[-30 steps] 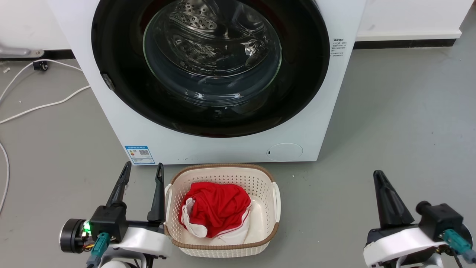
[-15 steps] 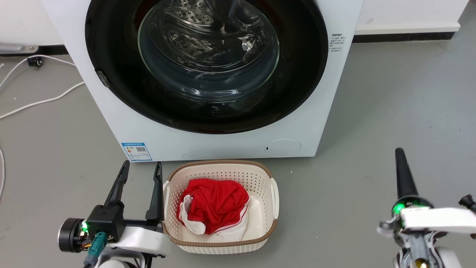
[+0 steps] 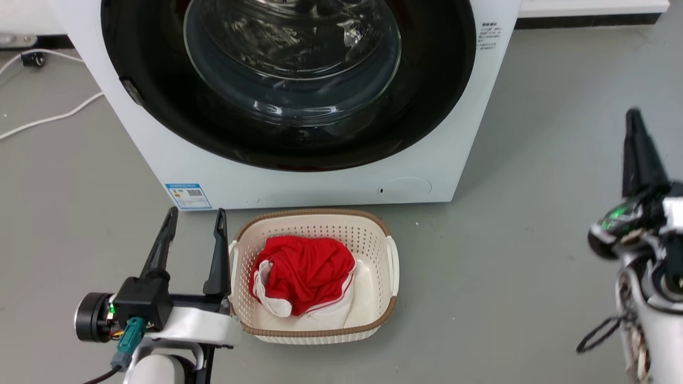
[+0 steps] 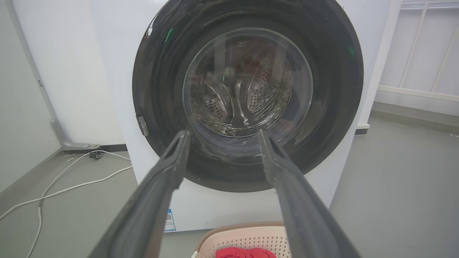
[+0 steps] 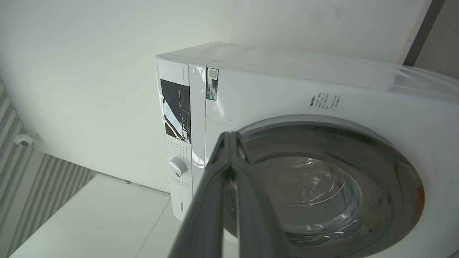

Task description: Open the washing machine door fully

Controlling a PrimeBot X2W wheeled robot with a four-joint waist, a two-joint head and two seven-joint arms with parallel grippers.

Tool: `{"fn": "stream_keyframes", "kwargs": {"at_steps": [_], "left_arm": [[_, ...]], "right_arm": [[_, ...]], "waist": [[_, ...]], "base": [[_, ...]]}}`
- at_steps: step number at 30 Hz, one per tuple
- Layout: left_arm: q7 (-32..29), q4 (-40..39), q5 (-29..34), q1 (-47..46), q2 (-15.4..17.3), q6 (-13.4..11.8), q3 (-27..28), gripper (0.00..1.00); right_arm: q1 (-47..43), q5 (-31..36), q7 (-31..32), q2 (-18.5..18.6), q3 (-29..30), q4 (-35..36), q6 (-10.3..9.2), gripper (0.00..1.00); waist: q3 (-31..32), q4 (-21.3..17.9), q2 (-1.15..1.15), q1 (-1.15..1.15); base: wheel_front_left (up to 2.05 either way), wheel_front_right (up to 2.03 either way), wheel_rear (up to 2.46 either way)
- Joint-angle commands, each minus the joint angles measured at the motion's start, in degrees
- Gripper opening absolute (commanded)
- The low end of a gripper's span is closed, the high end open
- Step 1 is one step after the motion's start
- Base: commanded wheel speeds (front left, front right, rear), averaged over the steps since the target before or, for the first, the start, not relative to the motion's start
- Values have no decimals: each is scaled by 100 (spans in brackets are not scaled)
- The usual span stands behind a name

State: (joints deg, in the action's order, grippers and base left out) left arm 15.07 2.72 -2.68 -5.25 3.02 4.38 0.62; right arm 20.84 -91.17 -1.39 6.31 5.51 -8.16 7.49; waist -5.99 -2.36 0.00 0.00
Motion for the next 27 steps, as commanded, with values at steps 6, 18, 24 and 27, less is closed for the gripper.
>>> {"fn": "stream_keyframes", "kwargs": {"at_steps": [6, 18, 24, 27], "left_arm": [[15, -76, 37, -229, 0, 43, 8, 100], [15, -191, 37, -545, -6, 105, -69, 100], [15, -330, 32, -693, -9, 101, -61, 100], [15, -379, 50, -766, -10, 115, -67, 100]], "right_arm": [[1035, -161, 305, 394, 8, -605, 0, 0], [3569, 181, 1094, 1226, -578, -2730, 0, 0], [4711, 531, 1695, 1259, -1046, -3687, 0, 0], [5219, 736, 1921, 1186, -1253, -4157, 0, 0]], "waist": [[-323, 59, 0, 0], [-822, 183, 0, 0], [-1129, 207, 0, 0], [-1279, 222, 0, 0]], "base": [[0, 0, 0], [0, 0, 0], [0, 0, 0], [0, 0, 0]]}}
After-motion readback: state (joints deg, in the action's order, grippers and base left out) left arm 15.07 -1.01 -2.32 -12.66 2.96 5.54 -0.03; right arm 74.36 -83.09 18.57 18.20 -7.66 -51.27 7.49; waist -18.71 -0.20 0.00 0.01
